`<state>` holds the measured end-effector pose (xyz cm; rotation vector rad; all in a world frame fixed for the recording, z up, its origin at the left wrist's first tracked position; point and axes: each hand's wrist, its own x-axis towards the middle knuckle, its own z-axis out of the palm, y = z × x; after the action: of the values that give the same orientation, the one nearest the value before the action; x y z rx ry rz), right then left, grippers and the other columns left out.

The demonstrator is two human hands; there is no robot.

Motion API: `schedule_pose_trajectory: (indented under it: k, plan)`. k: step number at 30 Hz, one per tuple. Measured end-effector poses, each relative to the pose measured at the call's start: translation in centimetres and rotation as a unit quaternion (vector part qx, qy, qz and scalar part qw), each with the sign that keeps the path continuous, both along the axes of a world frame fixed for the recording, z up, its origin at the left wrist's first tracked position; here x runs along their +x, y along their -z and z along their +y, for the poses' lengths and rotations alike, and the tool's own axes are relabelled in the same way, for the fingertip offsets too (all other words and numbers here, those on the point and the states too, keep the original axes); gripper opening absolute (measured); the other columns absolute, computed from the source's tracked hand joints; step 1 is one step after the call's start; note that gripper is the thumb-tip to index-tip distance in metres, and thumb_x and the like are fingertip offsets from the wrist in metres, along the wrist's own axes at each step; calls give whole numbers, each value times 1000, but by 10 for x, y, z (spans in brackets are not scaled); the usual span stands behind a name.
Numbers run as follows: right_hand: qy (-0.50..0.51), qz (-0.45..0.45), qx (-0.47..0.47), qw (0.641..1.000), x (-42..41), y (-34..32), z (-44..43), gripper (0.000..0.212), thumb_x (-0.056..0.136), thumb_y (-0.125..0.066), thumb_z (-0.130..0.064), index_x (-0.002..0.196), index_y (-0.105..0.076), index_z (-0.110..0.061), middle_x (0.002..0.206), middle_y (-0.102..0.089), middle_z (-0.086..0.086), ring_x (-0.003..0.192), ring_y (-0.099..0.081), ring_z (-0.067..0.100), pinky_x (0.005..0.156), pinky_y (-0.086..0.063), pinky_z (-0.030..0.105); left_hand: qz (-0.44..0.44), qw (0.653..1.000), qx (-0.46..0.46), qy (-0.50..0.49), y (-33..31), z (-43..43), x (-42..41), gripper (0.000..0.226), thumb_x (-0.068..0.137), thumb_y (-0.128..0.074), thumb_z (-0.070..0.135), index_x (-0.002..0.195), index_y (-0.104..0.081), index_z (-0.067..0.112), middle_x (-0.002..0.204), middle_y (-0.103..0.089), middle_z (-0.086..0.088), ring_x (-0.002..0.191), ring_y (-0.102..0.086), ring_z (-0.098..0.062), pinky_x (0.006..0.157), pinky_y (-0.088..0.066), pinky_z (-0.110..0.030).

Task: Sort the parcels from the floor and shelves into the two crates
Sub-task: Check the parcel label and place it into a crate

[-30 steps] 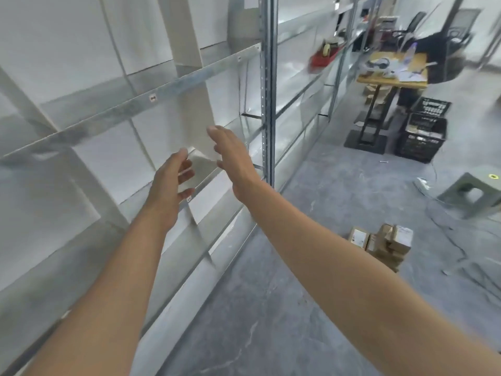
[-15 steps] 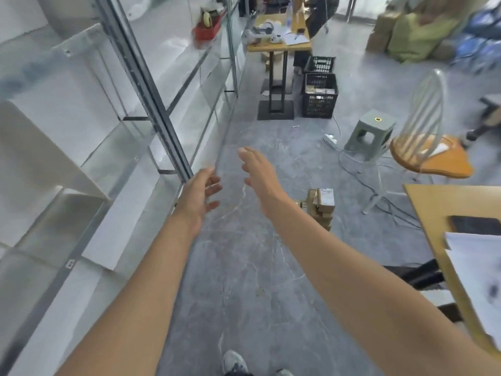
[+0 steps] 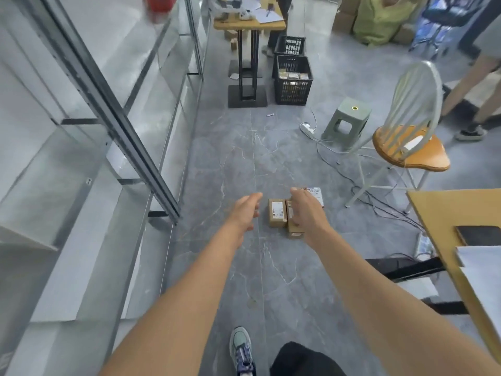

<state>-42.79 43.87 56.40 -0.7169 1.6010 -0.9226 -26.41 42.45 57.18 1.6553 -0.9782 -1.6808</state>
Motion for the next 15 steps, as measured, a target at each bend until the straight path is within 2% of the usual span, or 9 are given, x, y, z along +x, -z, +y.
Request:
schedule_pose_trajectory:
  k: [1, 2, 5, 8, 10, 11, 13, 15]
  plan:
    - [8, 1, 14, 1000, -4, 6, -6, 28, 81, -61, -59, 97, -63, -36, 101, -60, -9, 96, -58, 19, 89, -50, 38, -2, 1000, 8, 5, 6, -9, -3, 21, 100, -53, 46, 97, -58, 26, 105, -58, 3, 97, -58, -16, 82, -41, -37]
    - [14, 2, 24, 1000, -7, 11, -13, 25, 86, -60, -55, 98, -65, -35, 102, -64, -7, 97, -62, 22, 91, -53, 41, -3, 1000, 16, 12, 11, -17, -6, 21, 100, -52, 46, 95, -58, 26, 105, -58, 2, 97, -58, -17, 81, -40, -37]
    - [25, -8, 39, 999, -17, 22, -36, 40, 92, -56, -54, 122, -67, -31, 119, -73, 2, 112, -69, 24, 104, -53, 50, 0, 999, 34, 28, 26, -42, -21, 22, 101, -51, 45, 94, -59, 26, 102, -59, 3, 100, -58, -18, 82, -40, -37]
    - [36, -13, 49, 998, -31, 38, -65, 28, 98, -55, -49, 114, -67, -30, 119, -71, 0, 111, -67, 21, 103, -54, 48, -7, 998, 53, 36, 42, -71, -36, 22, 101, -51, 44, 93, -59, 26, 103, -60, 2, 105, -57, -18, 82, -40, -36]
    - [44, -17, 64, 997, -41, 55, -88, 32, 102, -54, -48, 124, -67, -28, 123, -70, 0, 112, -67, 21, 99, -55, 45, -18, 997, 68, 37, 56, -93, -47, 20, 101, -52, 44, 98, -60, 25, 111, -60, -1, 111, -57, -19, 82, -40, -35]
    - [44, -22, 74, 996, -47, 64, -100, 37, 101, -55, -49, 128, -66, -26, 125, -70, 1, 114, -67, 23, 98, -55, 45, -21, 996, 75, 36, 63, -105, -52, 21, 101, -52, 44, 104, -60, 24, 116, -61, -2, 115, -57, -20, 82, -40, -35]
    - [41, -26, 87, 995, -61, 88, -130, 43, 95, -56, -54, 124, -67, -25, 126, -70, 2, 119, -65, 23, 105, -51, 48, -32, 995, 88, 35, 81, -131, -66, 27, 102, -52, 43, 115, -59, 21, 124, -60, -4, 121, -56, -21, 84, -40, -35]
    - [45, -33, 108, 993, -78, 117, -162, 54, 85, -55, -61, 123, -67, -25, 128, -70, 1, 122, -63, 24, 109, -48, 52, -47, 993, 102, 35, 101, -161, -82, 28, 102, -52, 44, 117, -58, 21, 128, -61, -5, 123, -56, -21, 85, -41, -36]
